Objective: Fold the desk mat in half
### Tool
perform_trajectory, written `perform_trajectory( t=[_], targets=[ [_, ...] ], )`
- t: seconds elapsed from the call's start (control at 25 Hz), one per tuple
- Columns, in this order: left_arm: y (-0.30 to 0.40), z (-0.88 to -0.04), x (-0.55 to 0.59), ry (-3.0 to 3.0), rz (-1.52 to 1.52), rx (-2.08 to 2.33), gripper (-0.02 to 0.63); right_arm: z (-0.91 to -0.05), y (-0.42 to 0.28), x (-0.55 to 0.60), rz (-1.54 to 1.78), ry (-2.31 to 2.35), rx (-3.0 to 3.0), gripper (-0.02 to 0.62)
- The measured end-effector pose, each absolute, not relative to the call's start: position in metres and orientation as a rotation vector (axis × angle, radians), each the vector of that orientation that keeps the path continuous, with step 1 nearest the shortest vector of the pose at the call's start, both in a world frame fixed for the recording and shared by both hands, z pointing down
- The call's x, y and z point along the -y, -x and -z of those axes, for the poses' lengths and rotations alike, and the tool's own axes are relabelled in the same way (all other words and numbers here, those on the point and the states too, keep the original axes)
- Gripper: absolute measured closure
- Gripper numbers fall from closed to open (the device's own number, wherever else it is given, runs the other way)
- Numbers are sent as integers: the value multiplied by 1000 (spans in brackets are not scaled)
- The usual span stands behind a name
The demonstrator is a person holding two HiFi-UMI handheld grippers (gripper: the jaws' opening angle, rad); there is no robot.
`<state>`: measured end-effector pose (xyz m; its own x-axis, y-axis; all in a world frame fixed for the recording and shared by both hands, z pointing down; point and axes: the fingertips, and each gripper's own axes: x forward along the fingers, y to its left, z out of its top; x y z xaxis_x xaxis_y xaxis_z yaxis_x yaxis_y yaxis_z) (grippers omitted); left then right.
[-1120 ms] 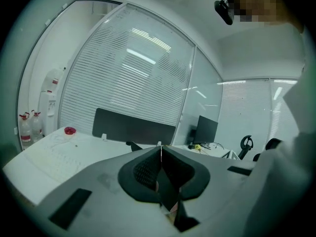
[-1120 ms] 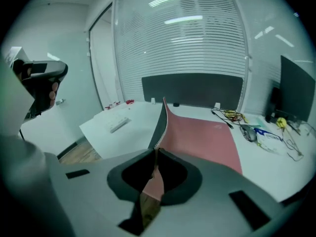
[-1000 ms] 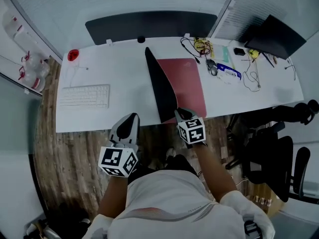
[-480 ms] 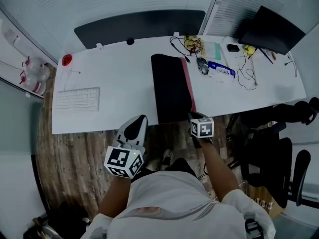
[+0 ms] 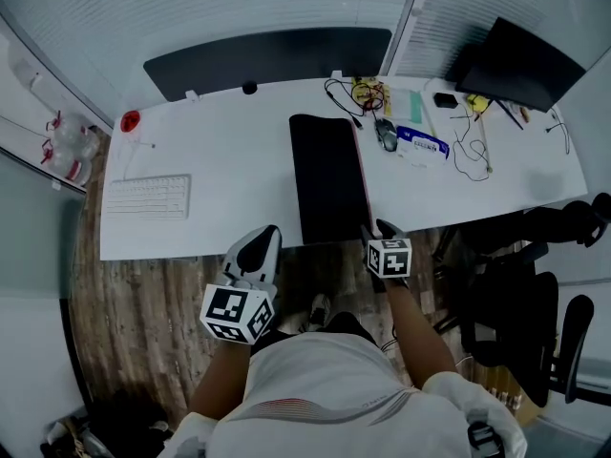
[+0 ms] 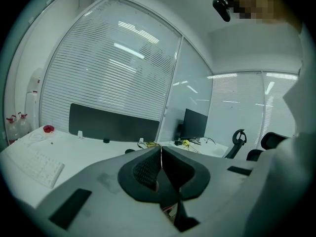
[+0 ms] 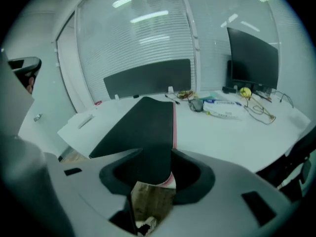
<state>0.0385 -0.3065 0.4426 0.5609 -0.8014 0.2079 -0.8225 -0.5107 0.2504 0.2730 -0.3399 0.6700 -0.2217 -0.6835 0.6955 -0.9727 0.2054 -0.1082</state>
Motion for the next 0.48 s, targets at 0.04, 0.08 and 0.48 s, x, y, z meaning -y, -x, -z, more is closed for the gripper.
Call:
perform_trajectory(
  t=[0.04, 0.08, 0.48],
  targets=[
    [-37, -440, 307, -2485, -87, 1340, 589, -653, -269, 342, -702, -1543, 2017, 383],
    [-34, -437, 308, -2491, -78, 1346, 589, -633, -263, 345, -648, -1548, 2066, 399],
    [14, -376, 311, -2582, 29, 1441, 589, -390, -164, 343, -186, -1535, 2594, 532]
  ],
)
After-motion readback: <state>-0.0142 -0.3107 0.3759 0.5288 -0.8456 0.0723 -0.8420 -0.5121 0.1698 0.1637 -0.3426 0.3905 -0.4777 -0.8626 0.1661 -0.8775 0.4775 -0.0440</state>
